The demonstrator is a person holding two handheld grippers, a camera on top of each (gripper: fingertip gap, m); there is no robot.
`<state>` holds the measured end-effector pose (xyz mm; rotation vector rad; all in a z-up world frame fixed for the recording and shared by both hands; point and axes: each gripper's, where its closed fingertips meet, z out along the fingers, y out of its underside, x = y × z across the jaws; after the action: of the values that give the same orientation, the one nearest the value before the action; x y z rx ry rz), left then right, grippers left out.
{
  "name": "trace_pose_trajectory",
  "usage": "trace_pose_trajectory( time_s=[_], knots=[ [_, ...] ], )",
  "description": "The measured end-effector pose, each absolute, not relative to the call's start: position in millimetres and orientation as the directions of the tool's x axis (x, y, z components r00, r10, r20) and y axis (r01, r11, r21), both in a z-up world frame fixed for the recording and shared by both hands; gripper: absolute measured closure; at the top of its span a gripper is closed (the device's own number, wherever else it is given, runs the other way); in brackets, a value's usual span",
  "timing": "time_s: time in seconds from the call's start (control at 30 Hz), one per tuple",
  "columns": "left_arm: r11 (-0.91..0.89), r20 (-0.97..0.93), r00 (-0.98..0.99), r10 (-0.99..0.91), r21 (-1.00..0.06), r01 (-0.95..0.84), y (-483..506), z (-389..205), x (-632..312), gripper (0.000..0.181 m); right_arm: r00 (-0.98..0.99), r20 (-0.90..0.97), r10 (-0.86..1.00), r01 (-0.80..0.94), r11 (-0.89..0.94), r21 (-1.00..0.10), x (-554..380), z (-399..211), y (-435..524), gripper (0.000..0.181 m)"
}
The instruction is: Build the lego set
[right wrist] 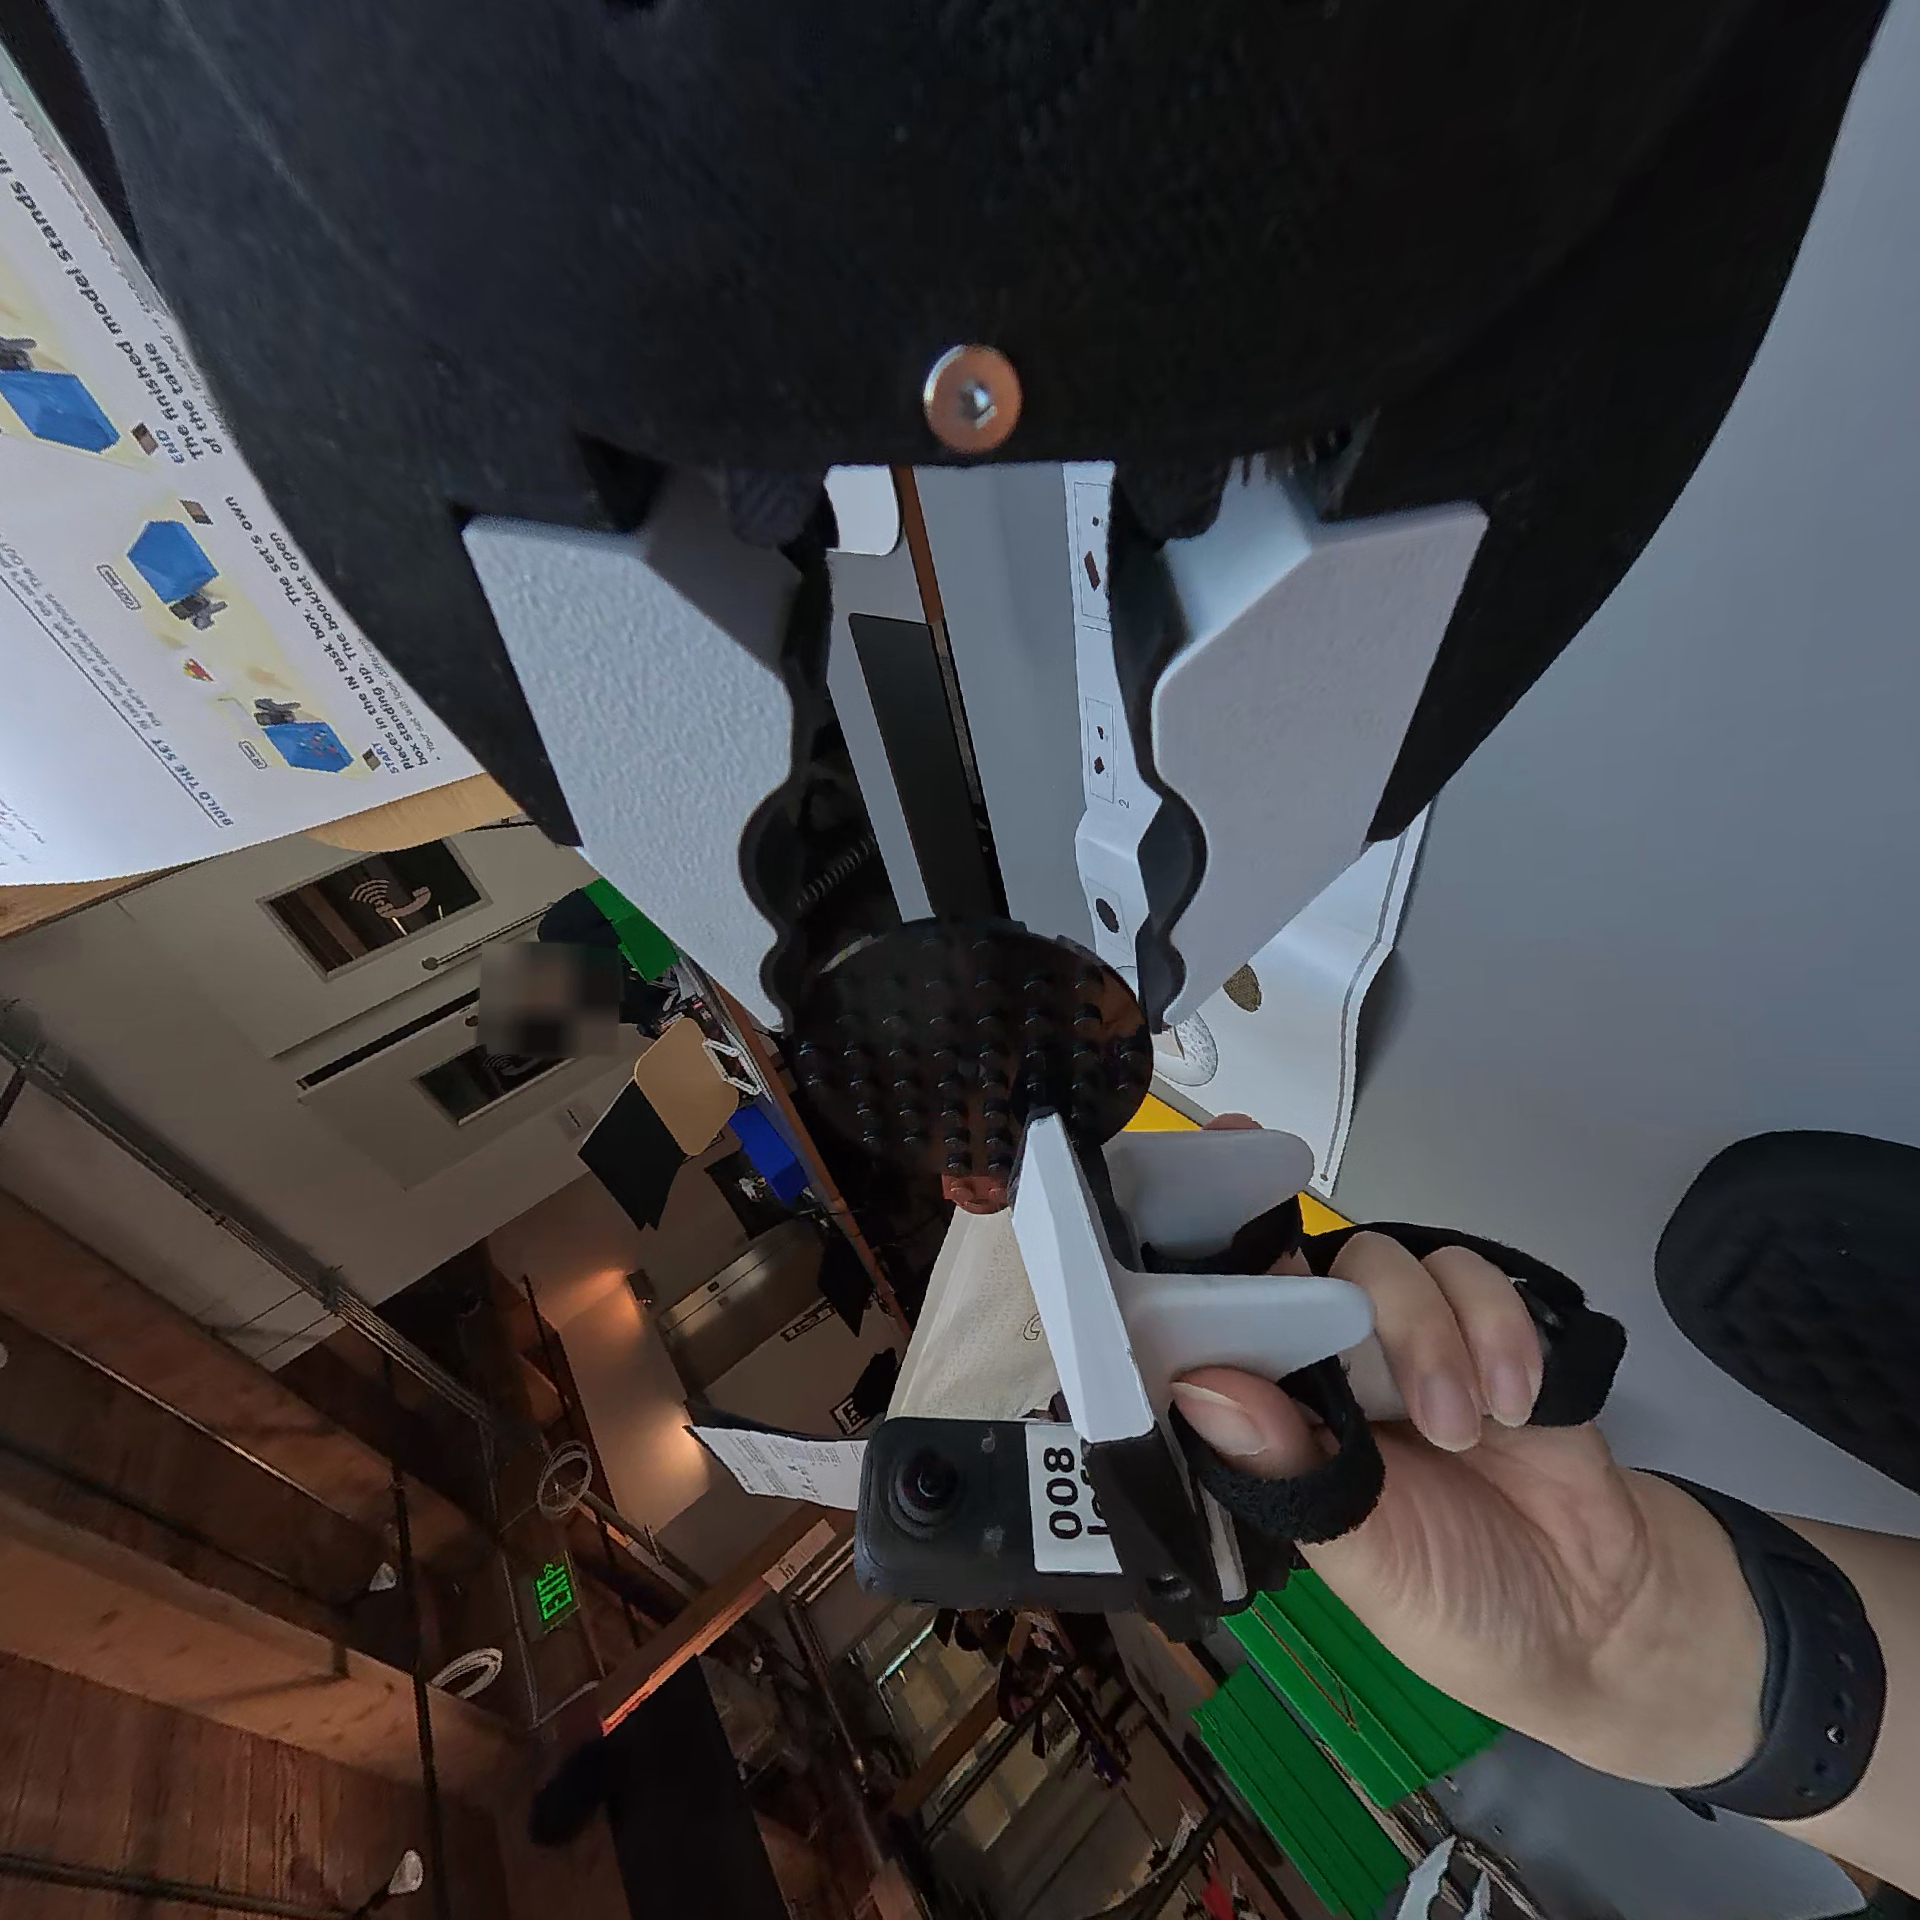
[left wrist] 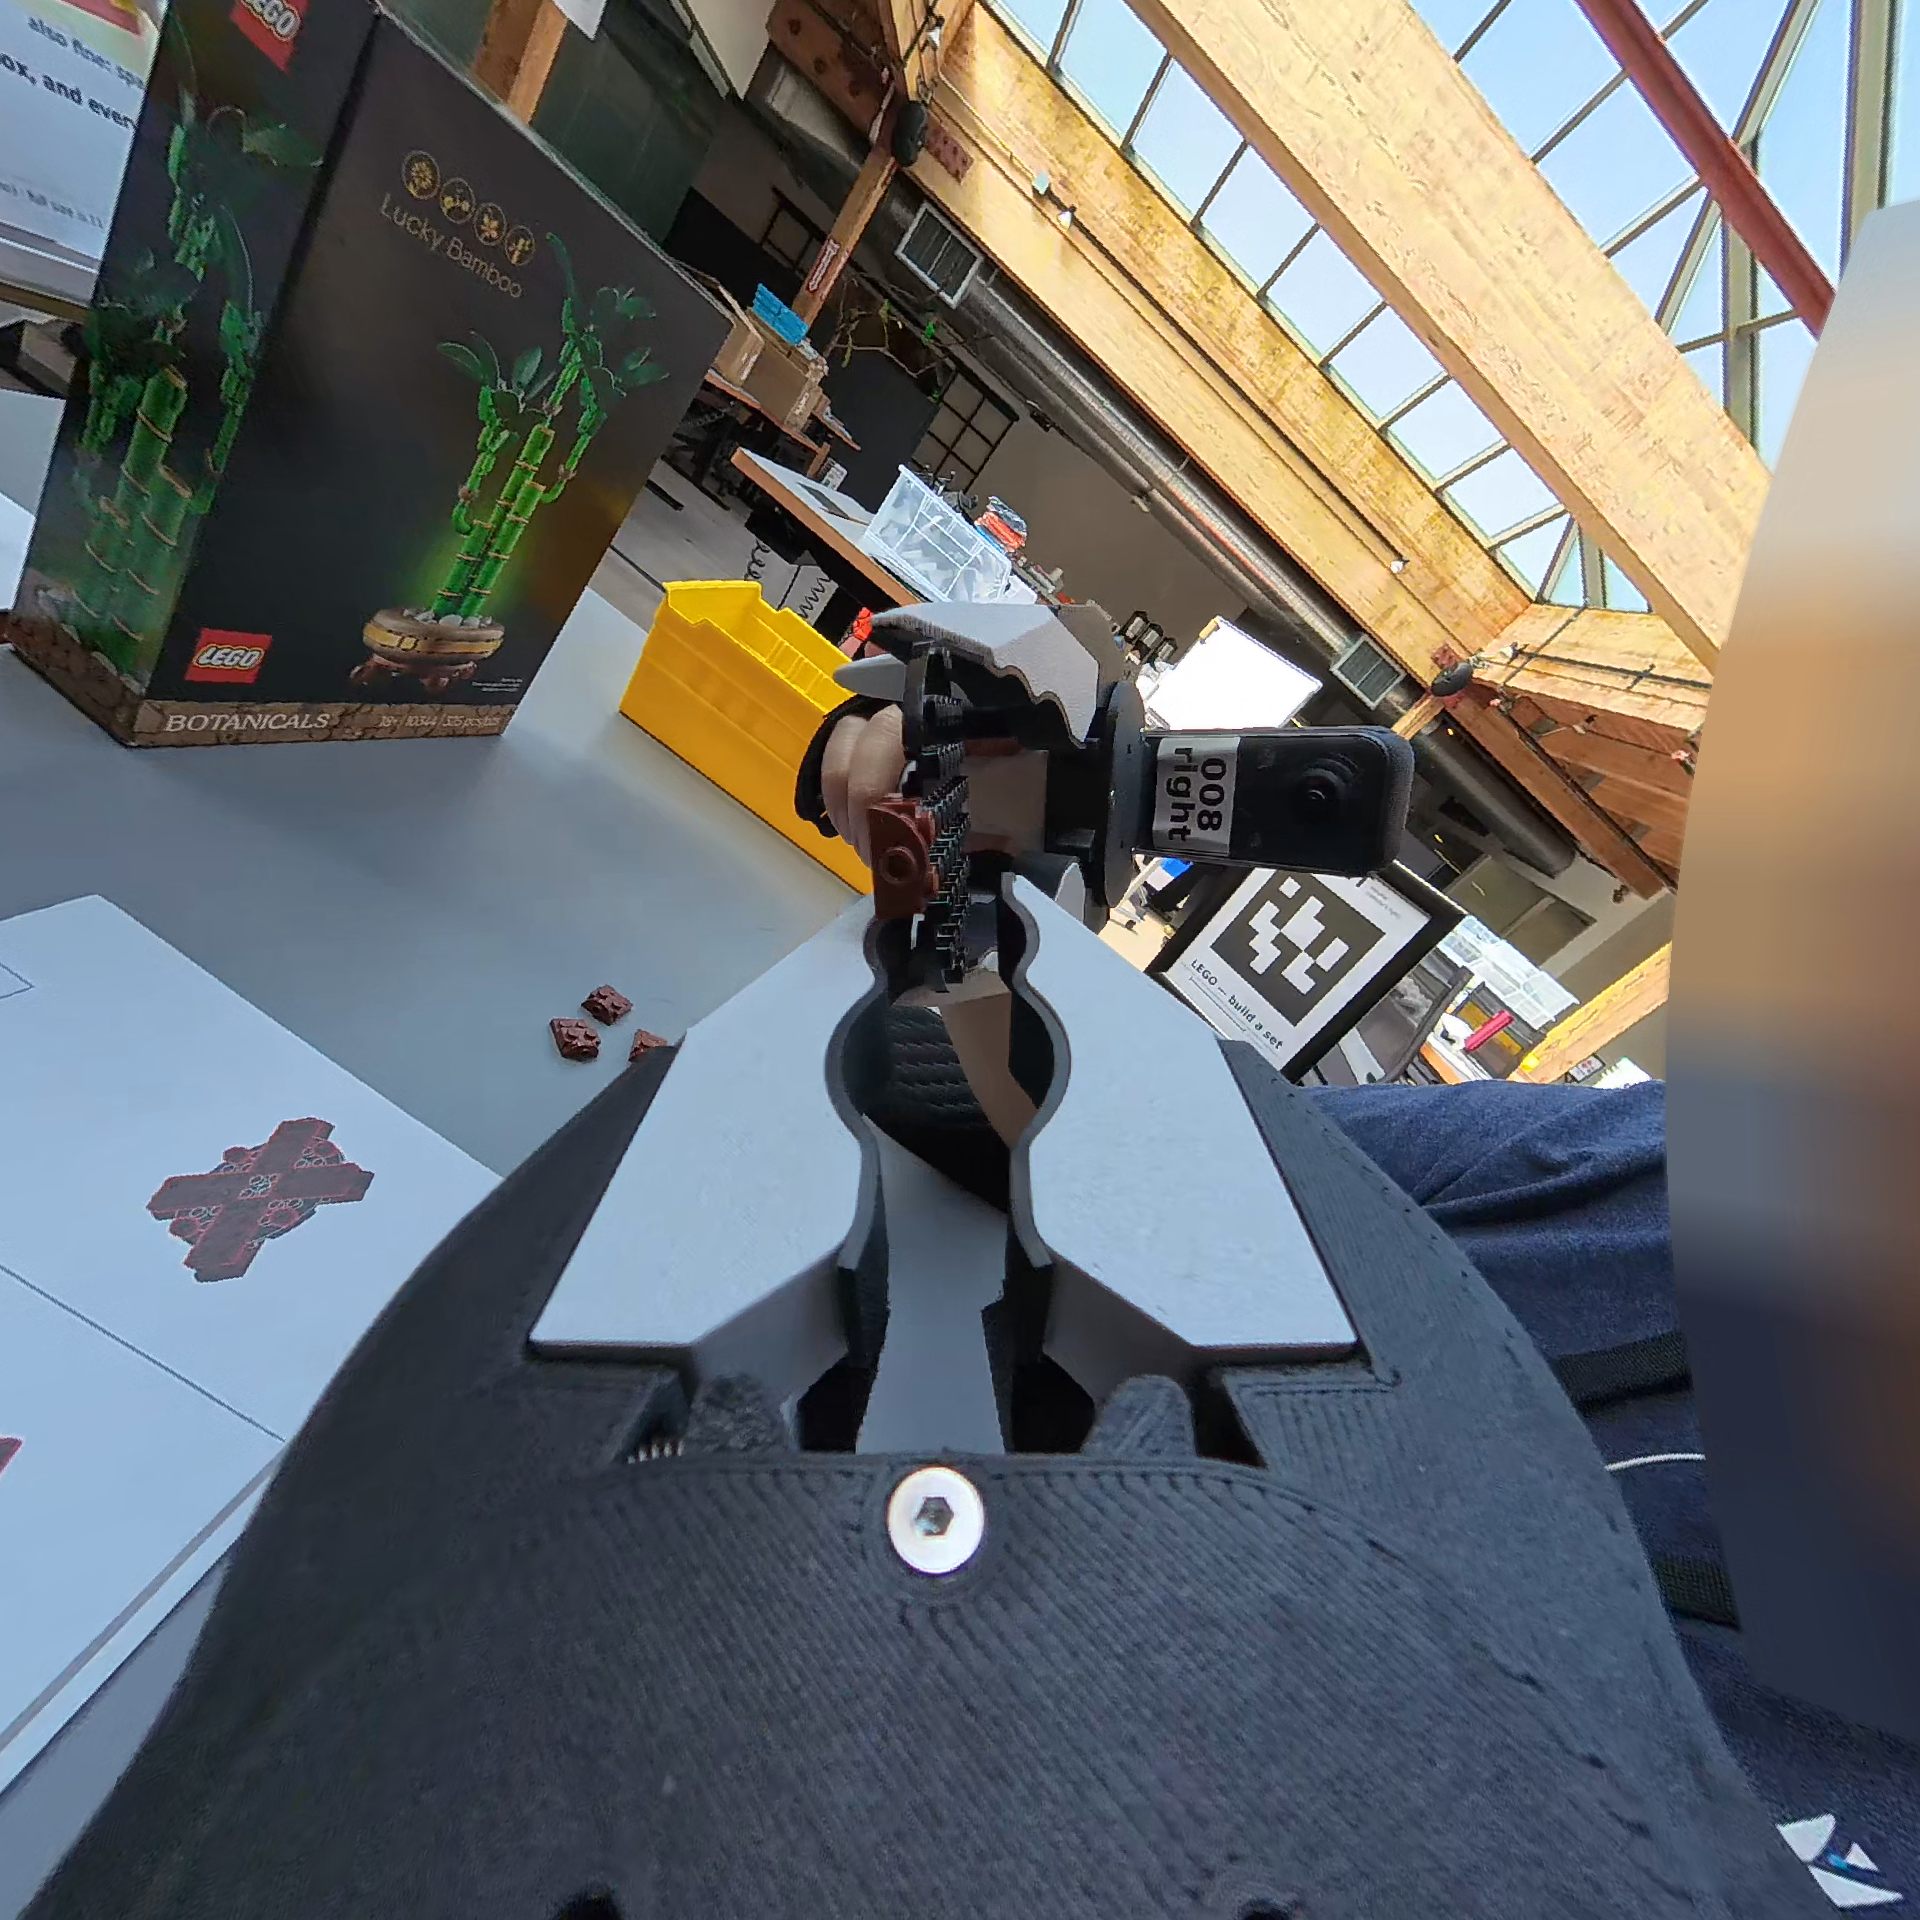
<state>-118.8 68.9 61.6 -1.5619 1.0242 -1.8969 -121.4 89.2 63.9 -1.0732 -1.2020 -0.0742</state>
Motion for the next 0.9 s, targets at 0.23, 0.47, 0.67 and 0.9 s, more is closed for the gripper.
trace_pose_trajectory(
  time_s=[0.23, 0.47, 0.67, 0.9],
  knots=[
    [-0.650, 0.642, -0.296, -0.707, -0.755, -0.086, 69, 63, -118, 0.177, 0.436, 0.731, 0.524, 0.499, 0.535, -0.681, -121, 65, 87, 0.118],
    [-0.635, 0.616, -0.216, -0.758, -0.772, 0.024, 94, 66, -126, 0.179, 0.488, 0.598, 0.636, 0.485, 0.371, -0.792, -70, 60, 86, 0.134],
    [-0.605, 0.588, -0.188, -0.787, -0.795, 0.044, 105, 73, -133, 0.179, 0.596, 0.209, 0.775, 0.600, -0.257, -0.757, 29, -80, 65, 0.161],
    [-0.588, 0.575, -0.172, -0.800, -0.808, 0.034, 106, 73, -132, 0.179, 0.832, -0.019, 0.554, 0.366, -0.575, -0.732, 37, -121, 45, 0.165]
  ],
)
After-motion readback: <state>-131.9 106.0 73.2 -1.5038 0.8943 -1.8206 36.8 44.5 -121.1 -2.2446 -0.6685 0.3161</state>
